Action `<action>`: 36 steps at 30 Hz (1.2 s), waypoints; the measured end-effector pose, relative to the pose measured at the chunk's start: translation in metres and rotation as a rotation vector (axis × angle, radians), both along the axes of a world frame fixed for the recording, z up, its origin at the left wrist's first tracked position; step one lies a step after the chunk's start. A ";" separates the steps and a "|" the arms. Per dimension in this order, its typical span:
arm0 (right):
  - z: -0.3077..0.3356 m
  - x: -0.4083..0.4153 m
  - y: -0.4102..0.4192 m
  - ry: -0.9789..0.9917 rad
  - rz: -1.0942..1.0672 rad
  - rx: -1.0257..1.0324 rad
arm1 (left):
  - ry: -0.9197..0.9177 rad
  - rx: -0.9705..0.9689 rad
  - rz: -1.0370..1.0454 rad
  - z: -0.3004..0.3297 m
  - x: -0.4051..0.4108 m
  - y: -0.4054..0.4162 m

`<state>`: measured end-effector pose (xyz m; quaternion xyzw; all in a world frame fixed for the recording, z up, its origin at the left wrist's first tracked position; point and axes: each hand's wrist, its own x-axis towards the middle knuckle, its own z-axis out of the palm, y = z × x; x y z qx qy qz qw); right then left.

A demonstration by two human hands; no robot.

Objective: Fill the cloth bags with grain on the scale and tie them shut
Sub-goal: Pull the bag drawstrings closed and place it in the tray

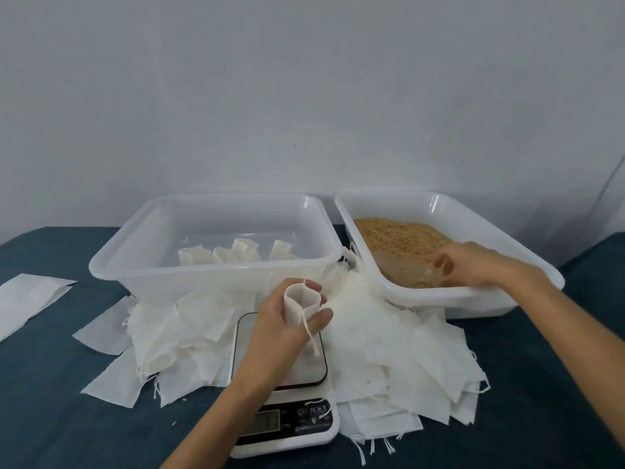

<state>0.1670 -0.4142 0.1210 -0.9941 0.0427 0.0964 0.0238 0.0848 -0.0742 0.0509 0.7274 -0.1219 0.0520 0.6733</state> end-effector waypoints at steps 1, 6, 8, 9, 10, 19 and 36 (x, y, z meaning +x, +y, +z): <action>-0.005 0.003 -0.004 0.010 0.007 -0.009 | 0.012 -0.012 0.009 0.000 0.001 -0.001; -0.014 0.019 -0.011 -0.016 0.066 -0.034 | 0.062 -0.104 0.016 0.001 0.001 -0.001; -0.020 0.024 -0.012 -0.029 0.109 0.023 | 0.056 -0.122 0.020 0.001 0.002 0.000; -0.023 0.027 -0.012 -0.044 0.128 0.049 | 0.052 -0.119 0.022 0.001 0.002 -0.001; -0.026 0.029 -0.012 -0.056 0.140 0.064 | 0.050 -0.112 0.021 0.000 0.003 -0.001; -0.030 0.047 -0.022 -0.355 -0.004 0.223 | 0.034 -0.069 0.035 -0.001 0.004 0.000; -0.038 0.072 -0.022 -0.369 0.064 0.019 | 0.048 -0.065 0.038 0.003 0.001 0.001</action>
